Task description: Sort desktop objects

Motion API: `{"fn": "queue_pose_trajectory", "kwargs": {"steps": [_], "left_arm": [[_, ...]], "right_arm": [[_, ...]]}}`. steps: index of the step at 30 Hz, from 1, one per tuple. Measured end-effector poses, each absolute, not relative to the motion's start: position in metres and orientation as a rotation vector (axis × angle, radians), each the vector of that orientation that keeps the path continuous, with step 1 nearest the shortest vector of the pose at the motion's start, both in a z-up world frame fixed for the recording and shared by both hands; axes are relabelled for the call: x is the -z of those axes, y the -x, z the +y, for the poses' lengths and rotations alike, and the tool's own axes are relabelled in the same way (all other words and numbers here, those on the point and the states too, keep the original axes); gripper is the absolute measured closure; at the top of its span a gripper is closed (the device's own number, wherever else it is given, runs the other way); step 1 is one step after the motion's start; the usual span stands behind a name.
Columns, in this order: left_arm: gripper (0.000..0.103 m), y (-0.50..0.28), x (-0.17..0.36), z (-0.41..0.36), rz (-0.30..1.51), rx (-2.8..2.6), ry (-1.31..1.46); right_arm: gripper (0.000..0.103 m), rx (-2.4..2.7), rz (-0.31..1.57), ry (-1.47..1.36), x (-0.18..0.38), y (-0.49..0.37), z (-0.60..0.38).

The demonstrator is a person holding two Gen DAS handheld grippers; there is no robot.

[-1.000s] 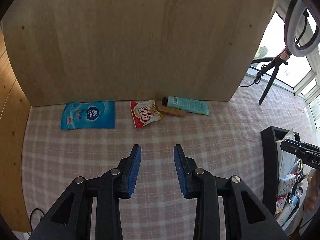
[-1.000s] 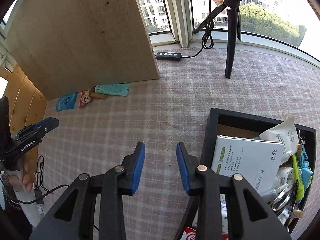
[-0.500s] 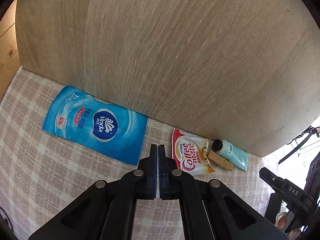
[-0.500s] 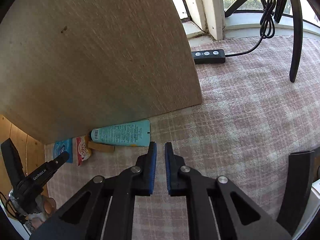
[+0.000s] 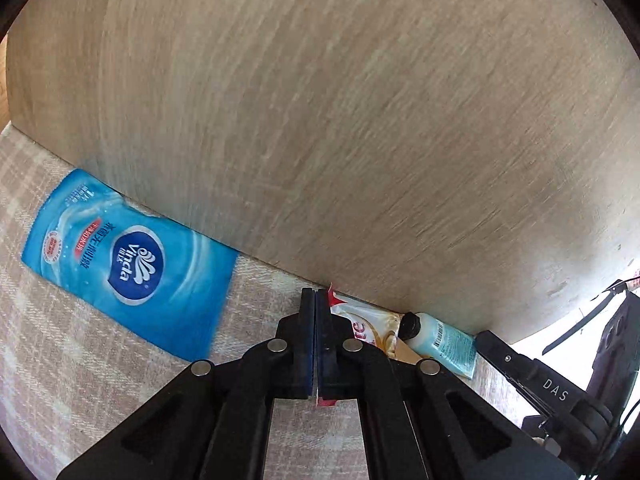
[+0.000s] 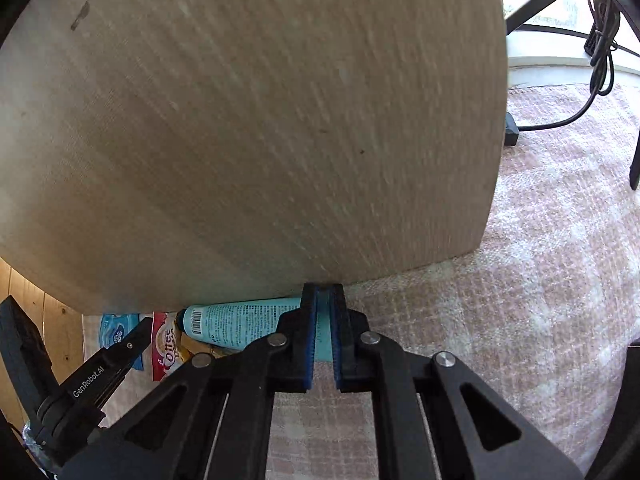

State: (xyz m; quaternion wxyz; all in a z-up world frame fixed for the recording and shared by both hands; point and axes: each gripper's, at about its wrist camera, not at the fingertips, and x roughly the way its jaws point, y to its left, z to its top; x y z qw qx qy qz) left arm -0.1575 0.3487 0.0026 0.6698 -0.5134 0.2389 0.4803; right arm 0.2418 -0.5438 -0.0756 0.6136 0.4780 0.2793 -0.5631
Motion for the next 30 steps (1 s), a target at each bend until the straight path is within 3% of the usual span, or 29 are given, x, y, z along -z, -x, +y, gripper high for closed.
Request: {"fn": "queue_pose_trajectory", "kwargs": {"steps": [13,20,30], "left_arm": [[0.103,0.138,0.002,0.319,0.586,-0.972,1.138],[0.103,0.141,-0.015,0.315,0.567,-1.011,1.074],[0.103,0.092,0.007,0.299,0.617,-0.888,1.069]], "right_arm": [[0.094,1.109,0.811,-1.027,0.071,-0.286,-0.534],[0.095,1.255,0.747,-1.084,0.068,-0.251,-0.534],[0.094,1.197,0.736,-1.13,0.079,-0.259,-0.534]]}}
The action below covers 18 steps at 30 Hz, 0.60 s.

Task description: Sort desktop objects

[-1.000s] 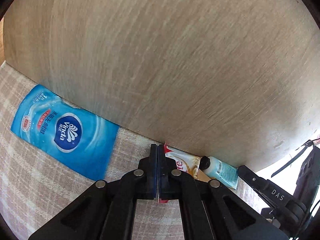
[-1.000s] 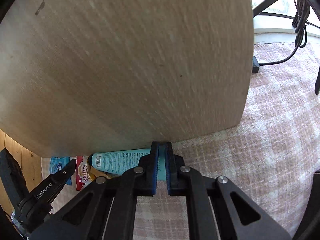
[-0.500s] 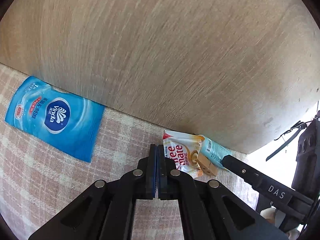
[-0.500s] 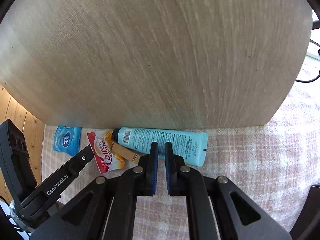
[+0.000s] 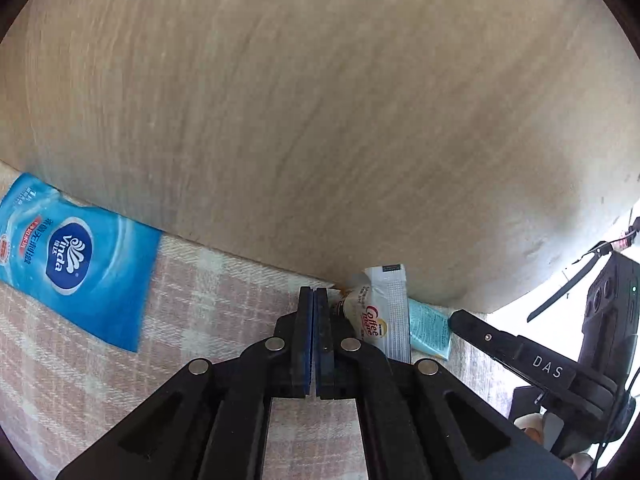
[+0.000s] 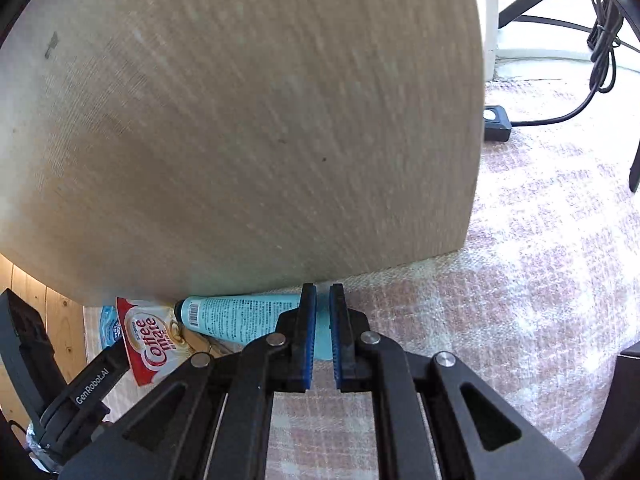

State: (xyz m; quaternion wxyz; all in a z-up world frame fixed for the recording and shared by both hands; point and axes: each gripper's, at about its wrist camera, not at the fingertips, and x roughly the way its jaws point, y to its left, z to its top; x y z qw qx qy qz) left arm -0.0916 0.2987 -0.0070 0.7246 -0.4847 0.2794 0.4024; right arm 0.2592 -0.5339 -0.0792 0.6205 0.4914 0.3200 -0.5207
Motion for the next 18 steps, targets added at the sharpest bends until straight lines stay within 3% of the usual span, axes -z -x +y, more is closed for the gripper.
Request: {"fn": "queue_pose_trajectory", "kwargs": {"steps": [10,18], "left_arm": [[0.103,0.078,0.002,0.247,0.667,-0.714,0.972],[0.103,0.077,0.016,0.268,0.658,-0.81,0.997]], "right_arm": [[0.094,1.015,0.829,-1.174,0.079,-0.26,-0.499],[0.094,1.076,0.731,-1.115,0.065,-0.26,-0.507]]}}
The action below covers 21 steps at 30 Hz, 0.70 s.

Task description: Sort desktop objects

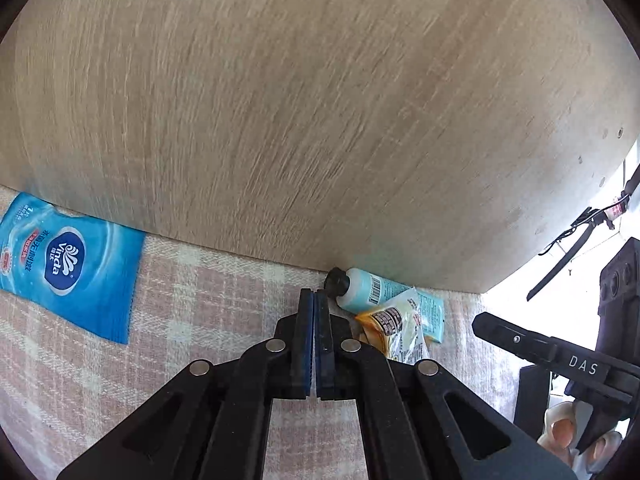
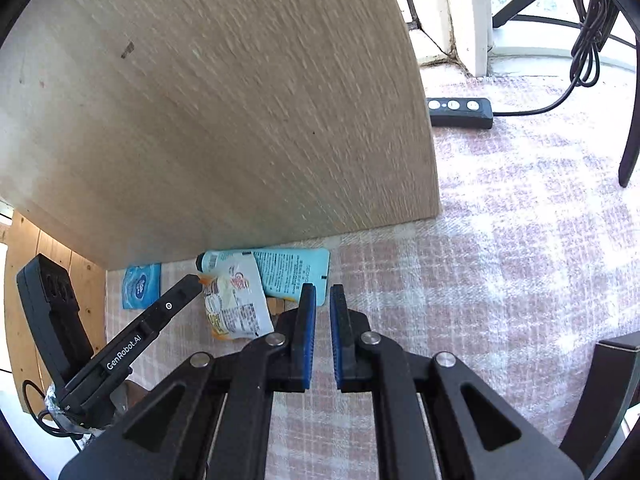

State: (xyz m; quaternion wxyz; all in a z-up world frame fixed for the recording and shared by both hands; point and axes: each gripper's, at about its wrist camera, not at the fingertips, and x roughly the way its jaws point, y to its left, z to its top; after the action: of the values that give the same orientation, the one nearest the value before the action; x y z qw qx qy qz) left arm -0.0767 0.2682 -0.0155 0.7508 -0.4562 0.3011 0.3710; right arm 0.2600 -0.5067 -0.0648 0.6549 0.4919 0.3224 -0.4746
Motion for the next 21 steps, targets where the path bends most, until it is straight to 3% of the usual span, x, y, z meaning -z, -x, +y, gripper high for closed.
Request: {"fn": "queue_pose_trajectory", "kwargs": {"steps": [13,21], "left_arm": [[0.103,0.031,0.029,0.276,0.654,-0.798,0.942],[0.103,0.027,0.036,0.242,0.682,-0.665,0.99]], "right_arm": [[0.094,1.055,0.762,-1.095,0.087,-0.293,-0.526],[0.094,0.991,0.811,-1.084,0.086,-0.306,-0.504]]}}
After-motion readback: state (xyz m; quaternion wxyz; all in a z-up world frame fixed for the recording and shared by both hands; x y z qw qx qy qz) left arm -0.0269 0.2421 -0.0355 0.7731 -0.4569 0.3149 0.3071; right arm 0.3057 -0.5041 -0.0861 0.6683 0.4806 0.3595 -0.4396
